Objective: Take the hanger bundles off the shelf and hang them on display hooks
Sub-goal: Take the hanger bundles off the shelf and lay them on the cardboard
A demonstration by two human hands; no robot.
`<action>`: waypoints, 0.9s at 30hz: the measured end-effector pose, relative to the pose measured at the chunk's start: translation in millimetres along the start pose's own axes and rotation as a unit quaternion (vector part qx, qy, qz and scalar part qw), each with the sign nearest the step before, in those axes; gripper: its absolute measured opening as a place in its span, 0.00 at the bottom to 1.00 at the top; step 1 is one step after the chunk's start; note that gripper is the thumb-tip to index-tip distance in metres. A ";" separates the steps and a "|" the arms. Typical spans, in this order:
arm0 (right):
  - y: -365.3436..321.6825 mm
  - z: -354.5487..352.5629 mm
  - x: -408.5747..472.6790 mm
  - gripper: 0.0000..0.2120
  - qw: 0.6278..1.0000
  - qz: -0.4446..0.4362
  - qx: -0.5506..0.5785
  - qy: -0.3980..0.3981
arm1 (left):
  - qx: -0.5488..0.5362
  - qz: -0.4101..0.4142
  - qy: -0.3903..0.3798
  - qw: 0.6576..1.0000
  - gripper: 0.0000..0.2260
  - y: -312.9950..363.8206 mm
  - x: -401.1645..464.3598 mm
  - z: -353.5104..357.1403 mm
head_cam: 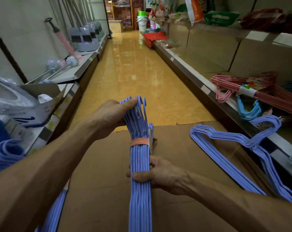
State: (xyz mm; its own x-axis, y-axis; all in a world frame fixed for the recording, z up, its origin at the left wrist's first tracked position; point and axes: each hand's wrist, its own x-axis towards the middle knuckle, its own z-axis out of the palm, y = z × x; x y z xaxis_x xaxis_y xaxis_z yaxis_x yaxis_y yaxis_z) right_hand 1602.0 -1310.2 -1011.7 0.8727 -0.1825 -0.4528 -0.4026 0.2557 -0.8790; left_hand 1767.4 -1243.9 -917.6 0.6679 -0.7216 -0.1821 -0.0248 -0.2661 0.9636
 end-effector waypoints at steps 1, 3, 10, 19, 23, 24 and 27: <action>3.2 5.8 5.0 0.13 1.000 -0.005 -0.011 0.005 | 0.041 -0.011 0.016 0.999 0.23 -5.9 -0.1 -10.4; 9.6 19.2 17.4 0.11 0.999 -0.012 -0.029 0.014 | 0.166 -0.019 0.058 0.984 0.29 -18.9 -3.1 -32.8; 32.8 73.3 72.1 0.09 0.991 -0.017 -0.131 0.016 | 0.301 0.092 0.120 0.941 0.22 -50.8 -24.6 -103.9; 52.9 156.8 134.2 0.13 0.983 -0.038 -0.180 -0.008 | 0.444 0.122 0.214 0.862 0.15 -83.5 -55.9 -169.6; 62.2 185.8 151.6 0.15 0.980 -0.042 -0.196 -0.013 | 0.484 0.127 0.250 0.829 0.14 -101.8 -63.5 -198.4; 64.1 190.9 155.1 0.15 0.978 -0.042 -0.202 -0.012 | 0.496 0.126 0.255 0.821 0.14 -106.3 -64.2 -205.0; 69.1 202.3 164.5 0.16 0.977 -0.035 -0.209 -0.022 | 0.514 0.122 0.266 0.806 0.14 -116.2 -65.6 -219.3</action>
State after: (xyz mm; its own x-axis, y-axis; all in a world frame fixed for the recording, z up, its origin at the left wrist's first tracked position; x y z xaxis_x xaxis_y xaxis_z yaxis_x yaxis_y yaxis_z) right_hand 1773.6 -1130.5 -1116.7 0.9098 -0.1423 -0.3900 -0.4105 -0.1685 -0.8962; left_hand 1889.6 -1025.4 -974.7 0.7677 -0.5297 0.3607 -0.6246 -0.7444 0.2361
